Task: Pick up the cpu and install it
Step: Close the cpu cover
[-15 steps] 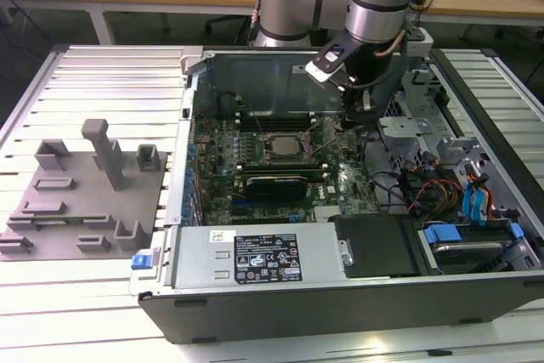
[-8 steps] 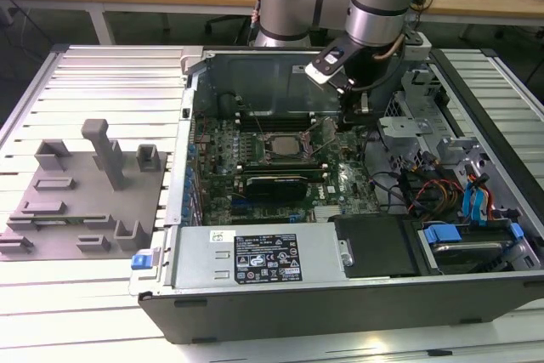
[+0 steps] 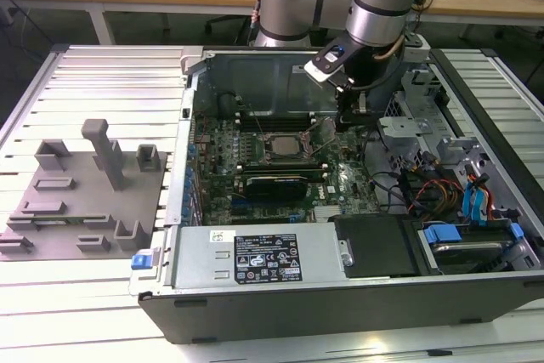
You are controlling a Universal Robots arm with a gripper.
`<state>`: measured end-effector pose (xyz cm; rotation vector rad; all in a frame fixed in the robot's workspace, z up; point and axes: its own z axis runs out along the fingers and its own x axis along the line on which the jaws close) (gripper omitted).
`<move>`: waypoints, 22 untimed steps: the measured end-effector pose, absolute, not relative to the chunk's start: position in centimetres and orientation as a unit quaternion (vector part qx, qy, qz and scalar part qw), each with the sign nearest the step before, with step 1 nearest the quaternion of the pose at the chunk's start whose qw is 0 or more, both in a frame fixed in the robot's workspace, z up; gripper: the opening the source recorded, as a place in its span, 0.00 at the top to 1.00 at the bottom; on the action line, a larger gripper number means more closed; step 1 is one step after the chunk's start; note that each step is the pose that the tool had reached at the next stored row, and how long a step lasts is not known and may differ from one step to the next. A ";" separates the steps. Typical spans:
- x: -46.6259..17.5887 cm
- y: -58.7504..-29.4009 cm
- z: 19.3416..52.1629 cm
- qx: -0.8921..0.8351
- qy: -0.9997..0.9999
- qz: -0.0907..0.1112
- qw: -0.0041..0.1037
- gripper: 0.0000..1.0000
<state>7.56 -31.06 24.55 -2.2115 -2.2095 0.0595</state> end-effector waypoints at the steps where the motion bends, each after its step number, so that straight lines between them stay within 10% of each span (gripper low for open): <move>1: 7.6 -31.1 24.5 -0.707 -0.707 0.019 0.008 0.89; 22: 2.3 -31.0 24.8 -0.707 -0.707 0.004 -0.003 0.89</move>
